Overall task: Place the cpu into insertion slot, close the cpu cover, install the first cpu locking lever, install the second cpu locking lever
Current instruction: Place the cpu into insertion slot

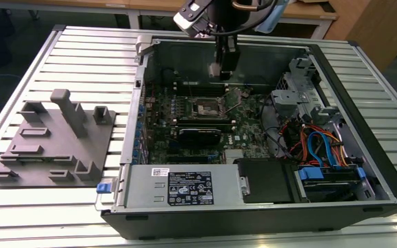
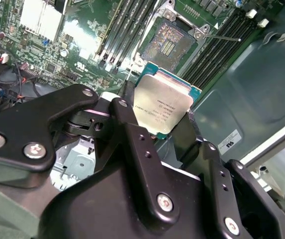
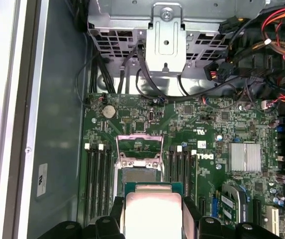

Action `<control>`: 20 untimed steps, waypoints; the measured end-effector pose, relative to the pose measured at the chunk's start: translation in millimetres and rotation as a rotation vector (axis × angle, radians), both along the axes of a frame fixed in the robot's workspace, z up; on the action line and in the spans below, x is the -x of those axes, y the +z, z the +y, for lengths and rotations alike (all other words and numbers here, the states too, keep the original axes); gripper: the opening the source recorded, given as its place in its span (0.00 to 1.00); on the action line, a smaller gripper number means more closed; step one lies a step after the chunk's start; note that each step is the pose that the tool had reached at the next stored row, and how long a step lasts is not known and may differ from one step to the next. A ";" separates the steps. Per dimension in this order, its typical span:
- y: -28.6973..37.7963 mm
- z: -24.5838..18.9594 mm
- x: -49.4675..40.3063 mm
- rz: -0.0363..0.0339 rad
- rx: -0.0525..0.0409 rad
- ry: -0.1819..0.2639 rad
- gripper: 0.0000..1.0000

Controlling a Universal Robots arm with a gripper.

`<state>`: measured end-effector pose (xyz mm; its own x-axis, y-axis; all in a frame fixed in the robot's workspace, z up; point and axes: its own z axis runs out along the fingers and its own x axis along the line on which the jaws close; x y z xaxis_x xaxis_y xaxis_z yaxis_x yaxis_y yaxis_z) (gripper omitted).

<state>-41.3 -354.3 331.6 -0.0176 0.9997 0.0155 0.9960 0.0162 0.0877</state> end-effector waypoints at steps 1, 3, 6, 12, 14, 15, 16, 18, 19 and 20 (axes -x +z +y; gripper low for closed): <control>-1.8 0.2 0.0 0.0000 0.0000 -0.001 0.54; -5.5 1.4 0.1 0.0000 0.0000 -0.008 0.54; -11.0 2.1 0.0 0.0000 0.0000 -0.013 0.54; -21.9 2.2 0.8 -0.0001 0.0000 -0.013 0.54; -25.1 2.2 0.9 -0.0001 0.0000 -0.013 0.54; -25.3 2.2 0.9 0.0000 0.0001 -0.013 0.54; -25.2 2.2 0.9 0.0001 0.0002 -0.013 0.54; -26.3 2.2 0.9 0.0000 0.0001 -0.013 0.54; -27.4 2.2 0.9 0.0000 0.0000 -0.013 0.54; -27.6 2.2 0.9 0.0000 0.0000 -0.013 0.54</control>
